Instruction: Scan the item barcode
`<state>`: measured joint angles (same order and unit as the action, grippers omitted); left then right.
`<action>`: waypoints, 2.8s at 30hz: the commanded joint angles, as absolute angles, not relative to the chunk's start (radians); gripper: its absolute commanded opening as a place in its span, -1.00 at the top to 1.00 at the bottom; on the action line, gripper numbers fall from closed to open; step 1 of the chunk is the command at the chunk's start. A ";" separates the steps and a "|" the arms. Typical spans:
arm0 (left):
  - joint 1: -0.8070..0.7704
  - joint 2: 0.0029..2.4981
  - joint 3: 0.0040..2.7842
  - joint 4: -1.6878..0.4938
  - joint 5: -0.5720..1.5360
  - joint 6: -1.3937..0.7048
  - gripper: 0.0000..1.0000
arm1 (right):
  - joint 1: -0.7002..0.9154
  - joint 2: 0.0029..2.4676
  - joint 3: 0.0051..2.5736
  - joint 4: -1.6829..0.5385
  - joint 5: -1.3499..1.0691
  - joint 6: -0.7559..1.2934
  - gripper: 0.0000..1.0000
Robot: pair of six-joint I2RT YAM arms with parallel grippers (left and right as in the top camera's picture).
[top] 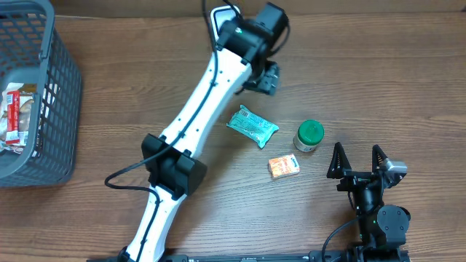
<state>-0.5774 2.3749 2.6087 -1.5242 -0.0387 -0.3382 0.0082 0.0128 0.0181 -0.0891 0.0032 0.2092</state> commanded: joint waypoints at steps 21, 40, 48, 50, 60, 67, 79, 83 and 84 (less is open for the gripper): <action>-0.603 2.780 2.602 -1.691 0.302 -0.174 0.92 | 0.006 0.003 0.008 -0.083 -0.001 0.213 -1.00; -0.738 2.735 2.593 -1.691 0.522 -0.131 0.92 | 0.006 0.003 0.008 -0.083 -0.001 0.213 -1.00; -0.694 2.560 2.595 -1.690 0.400 -0.153 0.92 | 0.006 0.003 0.008 -0.083 -0.001 0.213 -1.00; -0.680 2.505 2.595 -1.689 0.334 -0.172 0.92 | 0.006 0.003 0.008 -0.083 -0.001 0.213 -1.00; -0.429 2.139 2.595 -1.634 0.123 -0.244 0.85 | 0.006 0.003 0.008 -0.083 -0.001 0.213 -1.00; -0.065 1.944 2.595 -1.555 -0.092 -0.250 -0.09 | 0.006 0.003 0.008 -0.083 -0.001 0.213 -1.00; 0.473 2.001 2.594 -1.519 -0.183 -0.212 -1.00 | 0.006 0.003 0.008 -0.083 -0.001 0.213 -1.00; 0.561 2.082 2.593 -1.543 -0.183 -0.141 -1.00 | 0.006 0.003 0.008 -0.083 -0.001 0.213 -1.00; 0.577 2.105 2.593 -1.550 -0.183 -0.137 -1.00 | 0.006 0.003 0.008 -0.083 -0.001 0.213 -1.00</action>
